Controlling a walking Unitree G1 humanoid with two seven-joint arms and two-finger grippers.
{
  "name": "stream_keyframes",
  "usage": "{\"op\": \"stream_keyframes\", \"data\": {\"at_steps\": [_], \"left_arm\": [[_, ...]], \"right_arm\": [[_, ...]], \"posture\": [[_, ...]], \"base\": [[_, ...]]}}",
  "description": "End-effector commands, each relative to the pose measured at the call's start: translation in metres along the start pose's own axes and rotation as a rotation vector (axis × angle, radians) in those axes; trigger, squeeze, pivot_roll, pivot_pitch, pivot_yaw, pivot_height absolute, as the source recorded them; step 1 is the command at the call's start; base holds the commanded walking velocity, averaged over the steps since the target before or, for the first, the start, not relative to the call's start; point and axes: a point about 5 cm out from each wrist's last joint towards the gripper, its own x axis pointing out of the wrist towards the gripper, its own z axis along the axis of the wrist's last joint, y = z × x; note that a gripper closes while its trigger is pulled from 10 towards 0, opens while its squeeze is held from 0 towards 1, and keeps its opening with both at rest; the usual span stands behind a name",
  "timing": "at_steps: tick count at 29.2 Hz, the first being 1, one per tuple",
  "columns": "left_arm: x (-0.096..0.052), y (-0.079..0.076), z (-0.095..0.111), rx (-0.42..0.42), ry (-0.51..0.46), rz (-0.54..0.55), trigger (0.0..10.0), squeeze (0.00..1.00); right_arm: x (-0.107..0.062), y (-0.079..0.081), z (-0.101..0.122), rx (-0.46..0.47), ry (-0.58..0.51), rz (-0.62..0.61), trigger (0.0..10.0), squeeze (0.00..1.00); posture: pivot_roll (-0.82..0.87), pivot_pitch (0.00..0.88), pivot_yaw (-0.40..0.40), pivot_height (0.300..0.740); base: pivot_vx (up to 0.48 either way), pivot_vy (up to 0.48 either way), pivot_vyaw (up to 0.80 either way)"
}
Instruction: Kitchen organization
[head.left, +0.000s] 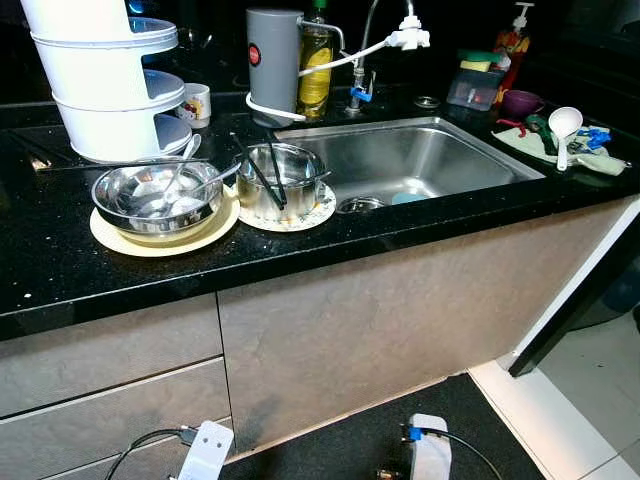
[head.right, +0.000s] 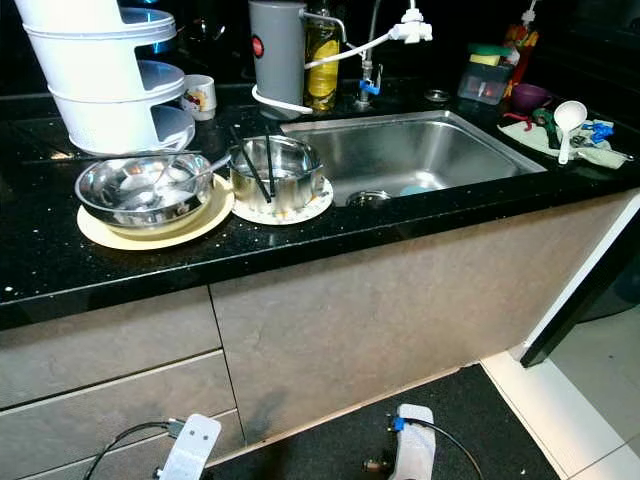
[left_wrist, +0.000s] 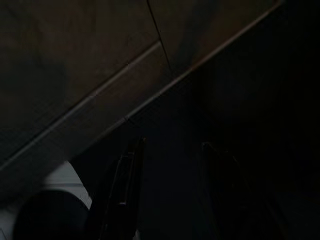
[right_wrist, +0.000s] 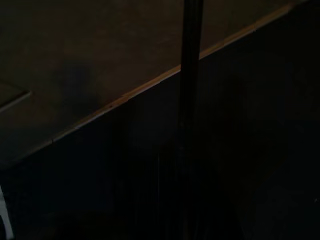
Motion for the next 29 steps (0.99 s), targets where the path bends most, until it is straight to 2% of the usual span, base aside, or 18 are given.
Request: {"op": "stream_keyframes", "data": {"at_steps": [1, 5, 7, 9, 15, 24, 26, 29], "left_arm": [[-0.001, -0.002, -0.004, -0.035, 0.009, -0.016, 10.0, 0.0], [-0.001, -0.007, -0.004, -0.087, -0.009, -0.078, 10.0, 0.0], [-0.001, -0.007, -0.004, -0.087, -0.009, -0.078, 10.0, 0.0], [-0.001, -0.006, -0.002, -0.112, -0.023, -0.073, 10.0, 0.0], [-0.001, -0.002, -0.003, -0.172, -0.024, -0.041, 10.0, 0.0], [0.0, -0.001, 0.002, -0.159, -0.071, -0.071, 10.0, 0.0], [0.0, -0.002, 0.007, -0.117, -0.095, -0.097, 10.0, 0.0], [-0.001, -0.002, 0.012, -0.106, -0.124, -0.124, 10.0, 0.0]], "right_arm": [[-0.005, -0.006, -0.014, 0.018, 0.047, -0.019, 10.0, 0.0], [-0.006, 0.003, -0.019, -0.082, 0.063, 0.073, 10.0, 0.0], [-0.006, 0.003, -0.019, -0.082, 0.063, 0.073, 10.0, 0.0], [-0.008, 0.009, -0.024, -0.133, 0.082, 0.13, 10.0, 0.0], [-0.008, 0.009, -0.026, -0.103, 0.087, 0.113, 10.0, 0.0], [-0.006, 0.01, -0.019, -0.102, 0.057, 0.116, 10.0, 0.0], [-0.005, 0.011, -0.018, -0.108, 0.056, 0.121, 10.0, 0.0], [-0.005, 0.01, -0.017, -0.106, 0.052, 0.12, 10.0, 0.0]], "posture": [[-0.02, 0.114, -0.038, 0.74], [-0.02, 0.131, -0.025, 0.74], [-0.02, 0.131, -0.025, 0.74], [-0.01, 0.144, -0.04, 0.74], [-0.01, 0.156, -0.053, 0.74], [-0.01, 0.167, -0.054, 0.74], [-0.01, 0.172, -0.058, 0.74], [-0.01, 0.172, -0.058, 0.74]], "base": [[0.0, 0.0, 0.0], [0.0, 0.0, 0.0], [0.0, 0.0, 0.0], [0.0, 0.0, 0.0], [0.0, 0.0, 0.0], [0.0, 0.0, 0.0], [0.0, 0.0, 0.0], [0.0, 0.0, 0.0]]}}
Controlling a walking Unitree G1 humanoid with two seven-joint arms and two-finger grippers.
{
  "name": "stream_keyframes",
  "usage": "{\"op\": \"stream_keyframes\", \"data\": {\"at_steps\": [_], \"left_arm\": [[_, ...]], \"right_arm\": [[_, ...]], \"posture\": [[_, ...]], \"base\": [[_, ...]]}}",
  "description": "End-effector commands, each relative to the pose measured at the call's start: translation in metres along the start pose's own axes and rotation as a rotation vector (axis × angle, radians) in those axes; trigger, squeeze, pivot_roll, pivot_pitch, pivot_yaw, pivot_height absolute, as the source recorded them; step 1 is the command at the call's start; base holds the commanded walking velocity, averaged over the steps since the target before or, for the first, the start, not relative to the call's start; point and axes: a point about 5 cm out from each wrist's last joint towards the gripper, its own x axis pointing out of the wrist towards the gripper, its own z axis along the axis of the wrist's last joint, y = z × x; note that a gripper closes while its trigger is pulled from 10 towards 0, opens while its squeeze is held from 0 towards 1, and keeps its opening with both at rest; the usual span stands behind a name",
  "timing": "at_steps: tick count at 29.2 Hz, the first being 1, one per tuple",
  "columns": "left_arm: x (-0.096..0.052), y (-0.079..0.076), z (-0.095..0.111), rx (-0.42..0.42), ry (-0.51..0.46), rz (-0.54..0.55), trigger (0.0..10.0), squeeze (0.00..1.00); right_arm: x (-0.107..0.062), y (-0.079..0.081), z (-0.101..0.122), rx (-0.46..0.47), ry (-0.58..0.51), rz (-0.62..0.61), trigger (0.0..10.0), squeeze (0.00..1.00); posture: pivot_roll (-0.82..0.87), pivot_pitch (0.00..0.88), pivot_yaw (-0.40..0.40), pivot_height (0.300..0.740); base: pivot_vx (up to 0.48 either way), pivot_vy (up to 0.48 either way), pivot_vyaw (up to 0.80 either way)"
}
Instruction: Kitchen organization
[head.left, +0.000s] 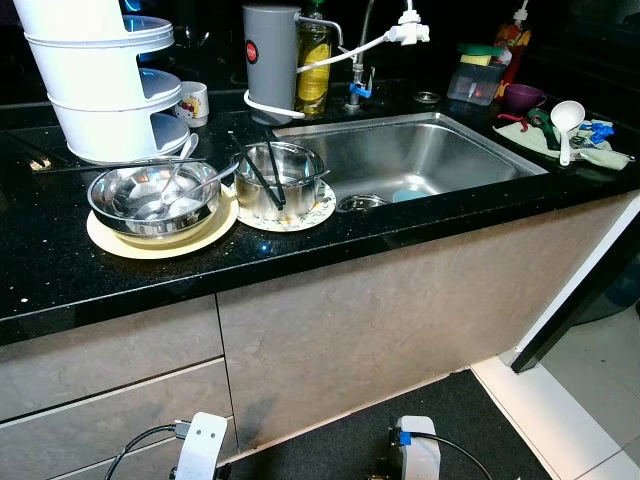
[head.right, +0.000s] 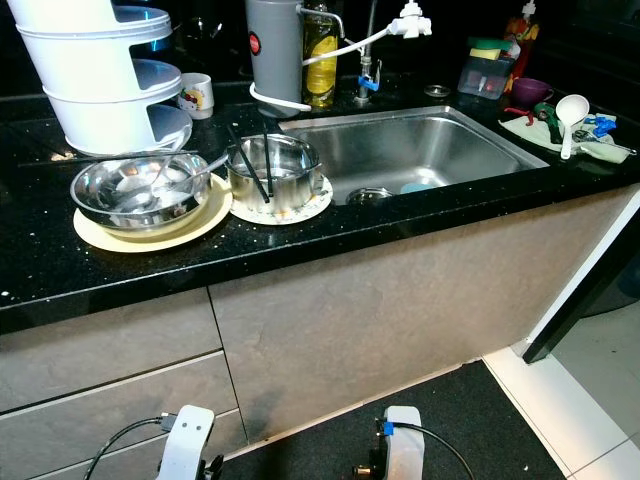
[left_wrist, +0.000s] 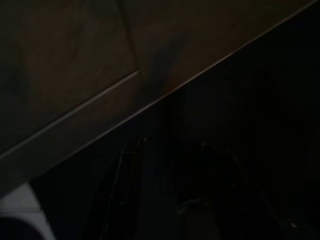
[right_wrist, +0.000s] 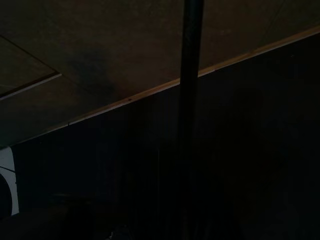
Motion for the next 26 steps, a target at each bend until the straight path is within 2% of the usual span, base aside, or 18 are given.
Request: {"op": "stream_keyframes", "data": {"at_steps": [1, 6, 10, 12, 15, 16, 19, 20, 21, 22, 24, 26], "left_arm": [[-0.003, 0.0, -0.003, 0.022, 0.002, -0.022, 10.0, 0.0], [-0.008, 0.007, 0.001, 0.024, -0.035, -0.022, 10.0, 0.0], [-0.015, 0.003, 0.003, 0.004, -0.08, -0.117, 10.0, 0.0], [-0.018, 0.001, 0.008, 0.035, -0.109, -0.147, 10.0, 0.0], [-0.018, 0.001, 0.008, 0.035, -0.109, -0.147, 10.0, 0.0], [-0.018, 0.001, 0.009, 0.067, -0.12, -0.135, 10.0, 0.0], [-0.016, 0.001, 0.006, 0.06, -0.1, -0.116, 10.0, 0.0], [-0.013, 0.001, 0.0, 0.057, -0.064, -0.094, 10.0, 0.0], [-0.011, 0.002, -0.006, 0.002, -0.025, -0.058, 10.0, 0.0], [-0.011, 0.002, -0.006, 0.002, -0.025, -0.058, 10.0, 0.0], [-0.01, 0.004, -0.015, -0.029, 0.036, -0.01, 10.0, 0.0], [-0.009, 0.006, -0.015, -0.064, 0.034, 0.016, 10.0, 0.0]], "right_arm": [[-0.006, -0.003, -0.016, 0.027, 0.059, -0.018, 10.0, 0.0], [-0.007, -0.004, -0.02, 0.028, 0.07, -0.019, 10.0, 0.0], [-0.008, -0.004, -0.02, 0.032, 0.069, -0.021, 10.0, 0.0], [-0.008, -0.005, -0.02, 0.032, 0.07, -0.02, 10.0, 0.0], [-0.008, -0.005, -0.02, 0.032, 0.07, -0.02, 10.0, 0.0], [-0.007, -0.005, -0.019, 0.033, 0.07, -0.021, 10.0, 0.0], [-0.007, -0.004, -0.019, 0.03, 0.072, -0.017, 10.0, 0.0], [-0.006, -0.002, -0.019, 0.026, 0.073, -0.012, 10.0, 0.0], [-0.005, -0.001, -0.018, 0.023, 0.071, -0.008, 10.0, 0.0], [-0.005, -0.001, -0.018, 0.023, 0.071, -0.008, 10.0, 0.0], [-0.004, -0.001, -0.015, 0.026, 0.058, -0.007, 10.0, 0.0], [-0.005, -0.002, -0.014, 0.03, 0.056, -0.01, 10.0, 0.0]], "posture": [[-0.01, 0.172, -0.058, 0.74], [-0.01, 0.174, -0.056, 0.74], [-0.01, 0.174, -0.061, 0.74], [-0.01, 0.173, -0.063, 0.74], [-0.01, 0.173, -0.063, 0.74], [0.0, 0.177, -0.066, 0.74], [0.01, 0.178, -0.073, 0.74], [0.0, 0.178, -0.074, 0.74], [0.0, 0.176, -0.074, 0.74], [0.0, 0.176, -0.074, 0.74], [-0.01, 0.178, -0.078, 0.74], [-0.01, 0.18, -0.075, 0.74]], "base": [[0.0, 0.0, 0.0], [0.0, 0.0, 0.0], [0.0, 0.0, 0.0], [0.0, 0.0, 0.0], [0.0, 0.0, 0.0], [0.0, 0.0, 0.0], [0.0, 0.0, 0.0], [0.0, 0.0, 0.0], [0.0, 0.0, 0.0], [0.0, 0.0, 0.0], [0.0, 0.0, 0.0], [0.0, 0.0, 0.0]]}}
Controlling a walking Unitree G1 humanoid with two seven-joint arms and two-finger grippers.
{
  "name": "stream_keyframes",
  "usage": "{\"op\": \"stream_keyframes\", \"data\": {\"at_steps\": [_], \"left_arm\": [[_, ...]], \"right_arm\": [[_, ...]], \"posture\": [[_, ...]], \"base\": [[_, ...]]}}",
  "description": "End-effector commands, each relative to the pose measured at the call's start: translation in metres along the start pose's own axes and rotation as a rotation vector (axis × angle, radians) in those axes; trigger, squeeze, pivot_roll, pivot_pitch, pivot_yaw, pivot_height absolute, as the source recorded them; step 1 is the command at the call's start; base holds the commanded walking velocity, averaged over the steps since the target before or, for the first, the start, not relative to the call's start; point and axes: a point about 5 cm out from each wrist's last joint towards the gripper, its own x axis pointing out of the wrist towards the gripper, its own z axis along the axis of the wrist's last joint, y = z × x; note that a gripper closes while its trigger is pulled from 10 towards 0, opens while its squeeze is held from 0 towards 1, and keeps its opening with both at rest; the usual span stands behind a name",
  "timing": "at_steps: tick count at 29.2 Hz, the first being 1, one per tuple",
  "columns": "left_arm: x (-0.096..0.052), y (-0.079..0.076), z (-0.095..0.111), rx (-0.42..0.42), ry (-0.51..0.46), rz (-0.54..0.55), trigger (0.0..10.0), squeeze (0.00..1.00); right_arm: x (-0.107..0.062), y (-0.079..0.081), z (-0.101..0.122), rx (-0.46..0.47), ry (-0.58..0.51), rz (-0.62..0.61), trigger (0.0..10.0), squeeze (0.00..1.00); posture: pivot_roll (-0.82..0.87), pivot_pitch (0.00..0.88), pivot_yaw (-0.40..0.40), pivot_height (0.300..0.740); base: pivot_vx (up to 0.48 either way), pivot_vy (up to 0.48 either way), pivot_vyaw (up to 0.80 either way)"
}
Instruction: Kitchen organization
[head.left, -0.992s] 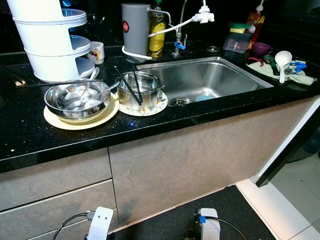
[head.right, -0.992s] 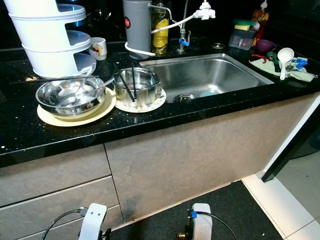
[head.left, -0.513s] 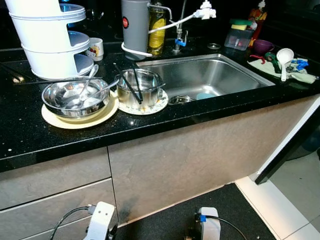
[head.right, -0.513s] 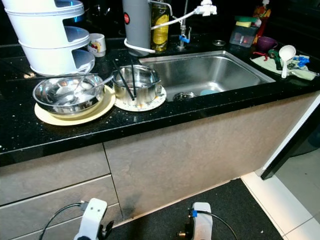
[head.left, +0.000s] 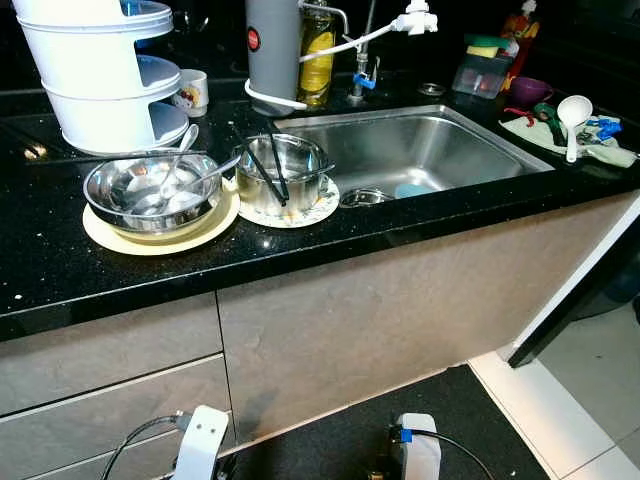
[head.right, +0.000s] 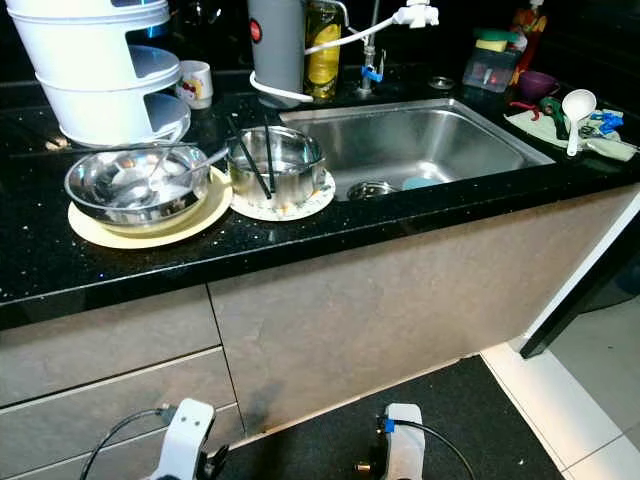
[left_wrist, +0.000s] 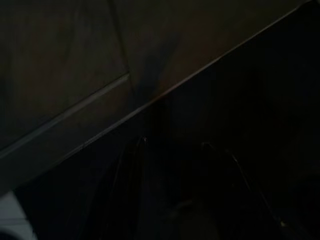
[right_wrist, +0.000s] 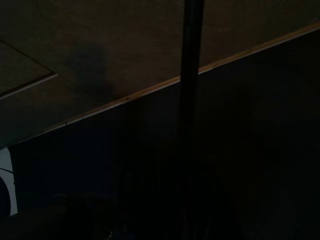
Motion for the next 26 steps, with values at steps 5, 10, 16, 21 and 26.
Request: {"op": "stream_keyframes", "data": {"at_steps": [5, 10, 16, 21, 26], "left_arm": [[-0.0006, 0.0019, -0.0075, -0.072, 0.055, 0.041, 10.0, 0.0], [-0.0018, -0.0011, -0.0109, -0.039, 0.061, 0.027, 10.0, 0.0], [0.0018, -0.0011, -0.0128, -0.009, 0.098, 0.049, 10.0, 0.0], [0.0035, -0.0018, -0.0104, 0.0, 0.096, 0.039, 10.0, 0.0], [0.0058, -0.0031, -0.0076, -0.018, 0.087, 0.041, 10.0, 0.0]], "right_arm": [[-0.0059, -0.0062, -0.015, 0.025, 0.061, -0.023, 10.0, 0.0], [-0.0071, -0.0072, -0.0168, 0.02, 0.065, -0.025, 10.0, 0.0], [-0.0059, -0.0075, -0.0147, 0.026, 0.062, -0.032, 10.0, 0.0], [-0.0052, -0.007, -0.014, 0.025, 0.066, -0.029, 10.0, 0.0], [-0.0046, -0.0062, -0.0137, 0.035, 0.066, -0.026, 10.0, 0.0]], "posture": [[-0.02, 0.182, -0.075, 0.74], [-0.02, 0.18, -0.073, 0.74], [-0.01, 0.174, -0.063, 0.74], [-0.01, 0.171, -0.065, 0.74], [-0.01, 0.16, -0.062, 0.74]], "base": [[0.0, 0.0, 0.0], [0.0, 0.0, 0.0], [0.0, 0.0, 0.0], [0.0, 0.0, 0.0], [0.0, 0.0, 0.0]]}}
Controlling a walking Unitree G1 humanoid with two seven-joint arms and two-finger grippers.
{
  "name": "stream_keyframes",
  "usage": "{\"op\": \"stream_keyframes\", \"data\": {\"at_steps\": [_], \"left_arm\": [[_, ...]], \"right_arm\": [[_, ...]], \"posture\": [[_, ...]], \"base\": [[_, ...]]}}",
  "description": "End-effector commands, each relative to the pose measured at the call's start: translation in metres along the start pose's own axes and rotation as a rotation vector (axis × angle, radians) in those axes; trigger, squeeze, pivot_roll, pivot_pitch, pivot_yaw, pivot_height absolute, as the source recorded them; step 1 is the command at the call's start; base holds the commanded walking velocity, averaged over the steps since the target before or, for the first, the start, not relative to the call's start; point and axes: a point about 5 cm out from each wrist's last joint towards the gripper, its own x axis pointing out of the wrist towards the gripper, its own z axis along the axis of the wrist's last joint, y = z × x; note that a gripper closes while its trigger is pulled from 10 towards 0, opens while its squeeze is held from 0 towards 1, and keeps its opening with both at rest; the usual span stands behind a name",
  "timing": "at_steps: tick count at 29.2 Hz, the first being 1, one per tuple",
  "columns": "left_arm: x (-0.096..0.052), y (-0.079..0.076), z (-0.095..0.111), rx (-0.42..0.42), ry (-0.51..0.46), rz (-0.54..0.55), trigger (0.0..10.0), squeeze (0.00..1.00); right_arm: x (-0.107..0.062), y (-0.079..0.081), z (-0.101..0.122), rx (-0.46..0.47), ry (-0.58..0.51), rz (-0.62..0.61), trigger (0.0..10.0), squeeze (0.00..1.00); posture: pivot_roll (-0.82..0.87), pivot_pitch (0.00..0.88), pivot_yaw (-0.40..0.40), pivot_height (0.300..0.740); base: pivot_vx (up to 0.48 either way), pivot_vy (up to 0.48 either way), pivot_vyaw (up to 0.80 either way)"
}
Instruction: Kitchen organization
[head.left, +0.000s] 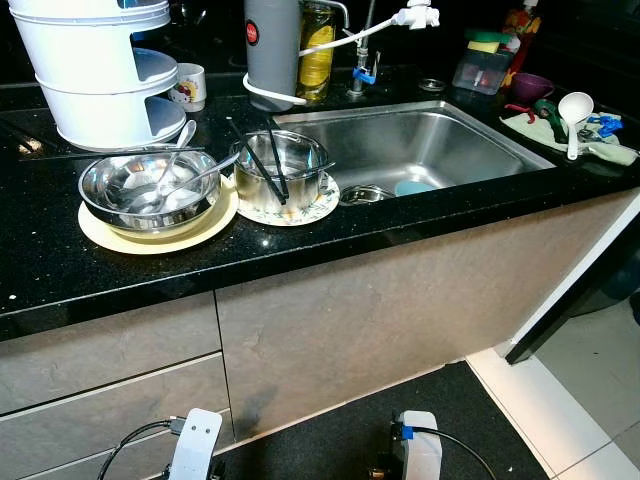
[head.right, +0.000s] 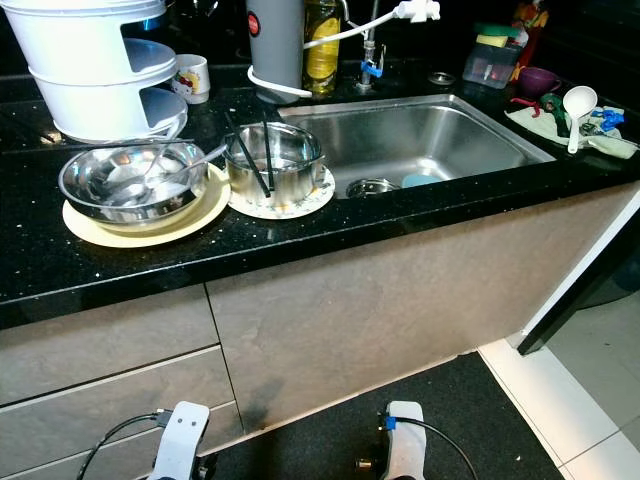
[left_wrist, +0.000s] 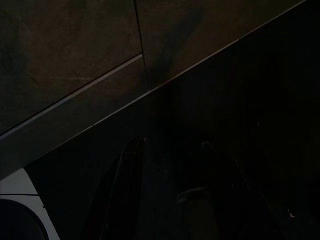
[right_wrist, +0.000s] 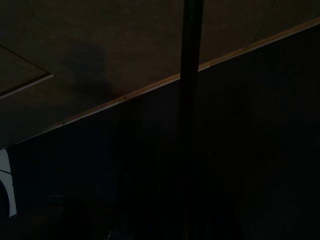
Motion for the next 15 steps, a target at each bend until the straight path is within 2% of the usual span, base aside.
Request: {"op": "stream_keyframes", "data": {"at_steps": [1, 15], "left_arm": [[-0.001, -0.005, -0.006, -0.007, 0.026, -0.011, 10.0, 0.0], [0.006, -0.009, 0.008, -0.019, -0.027, -0.022, 10.0, 0.0]], "right_arm": [[-0.005, -0.003, -0.016, 0.02, 0.066, -0.005, 10.0, 0.0], [-0.004, 0.0, -0.011, 0.008, 0.026, 0.004, 10.0, 0.0]], "posture": [[-0.01, 0.158, -0.061, 0.74], [-0.02, 0.145, -0.058, 0.74]], "base": [[0.0, 0.0, 0.0], [0.0, 0.0, 0.0]]}}
